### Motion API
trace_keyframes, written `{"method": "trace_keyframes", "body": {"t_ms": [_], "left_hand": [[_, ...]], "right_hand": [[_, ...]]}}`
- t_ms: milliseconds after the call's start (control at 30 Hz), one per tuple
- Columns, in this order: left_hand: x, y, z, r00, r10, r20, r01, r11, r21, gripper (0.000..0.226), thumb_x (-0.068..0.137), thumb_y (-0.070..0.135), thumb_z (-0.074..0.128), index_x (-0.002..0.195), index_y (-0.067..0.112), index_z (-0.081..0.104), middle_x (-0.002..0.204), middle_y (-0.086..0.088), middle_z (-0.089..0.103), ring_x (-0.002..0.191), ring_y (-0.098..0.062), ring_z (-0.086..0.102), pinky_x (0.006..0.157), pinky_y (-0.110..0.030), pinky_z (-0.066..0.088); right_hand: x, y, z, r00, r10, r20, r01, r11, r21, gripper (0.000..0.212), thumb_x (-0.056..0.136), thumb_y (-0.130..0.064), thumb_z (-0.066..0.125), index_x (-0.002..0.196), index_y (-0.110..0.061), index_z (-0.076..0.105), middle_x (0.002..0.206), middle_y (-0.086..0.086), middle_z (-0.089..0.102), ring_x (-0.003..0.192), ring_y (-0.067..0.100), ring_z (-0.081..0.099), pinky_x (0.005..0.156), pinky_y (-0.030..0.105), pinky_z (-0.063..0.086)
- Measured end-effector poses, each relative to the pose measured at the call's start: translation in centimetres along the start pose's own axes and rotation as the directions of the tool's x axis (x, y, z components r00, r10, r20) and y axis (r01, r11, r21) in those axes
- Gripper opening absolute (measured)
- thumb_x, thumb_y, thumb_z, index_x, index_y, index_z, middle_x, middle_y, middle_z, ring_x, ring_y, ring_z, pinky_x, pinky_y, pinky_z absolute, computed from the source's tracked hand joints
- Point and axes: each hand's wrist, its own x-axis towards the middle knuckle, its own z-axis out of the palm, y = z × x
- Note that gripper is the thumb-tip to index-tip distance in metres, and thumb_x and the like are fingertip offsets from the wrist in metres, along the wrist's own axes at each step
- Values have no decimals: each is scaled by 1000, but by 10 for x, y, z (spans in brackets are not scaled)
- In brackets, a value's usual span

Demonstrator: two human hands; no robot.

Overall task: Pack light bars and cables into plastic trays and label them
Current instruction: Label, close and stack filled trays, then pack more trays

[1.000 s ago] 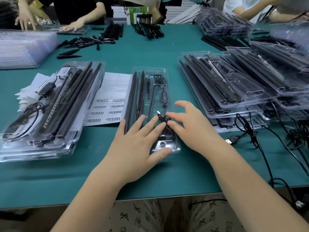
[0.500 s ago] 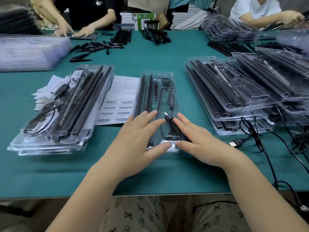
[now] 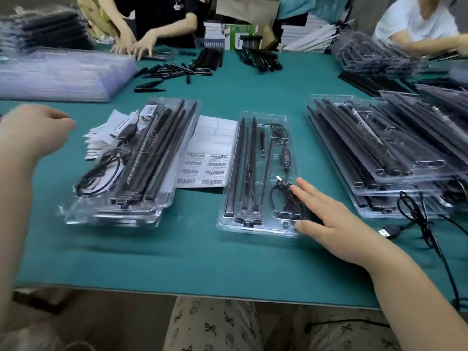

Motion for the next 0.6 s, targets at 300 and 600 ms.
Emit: {"method": "trace_keyframes", "body": {"t_ms": [300,600], "left_hand": [[5,60,24,966,5,257,-103,923,370,43,95,32,55,100,-10,64,110,-29,61,98,-41,58,85,-41,43],[18,48,36,939,-253,231,228,965,131,34,89,27,66,80,-6,59,90,-24,68,92,-35,66,92,-43,50]], "right_hand": [[-1,1,1,999,5,-38,-2,997,75,66,87,-36,58,132,-60,16,137,-51,0,139,-10,6,117,32,8],[-1,3,0,999,-3,-33,5,998,67,65,86,-37,58,128,-65,17,138,-52,1,141,-3,8,118,36,12]]}}
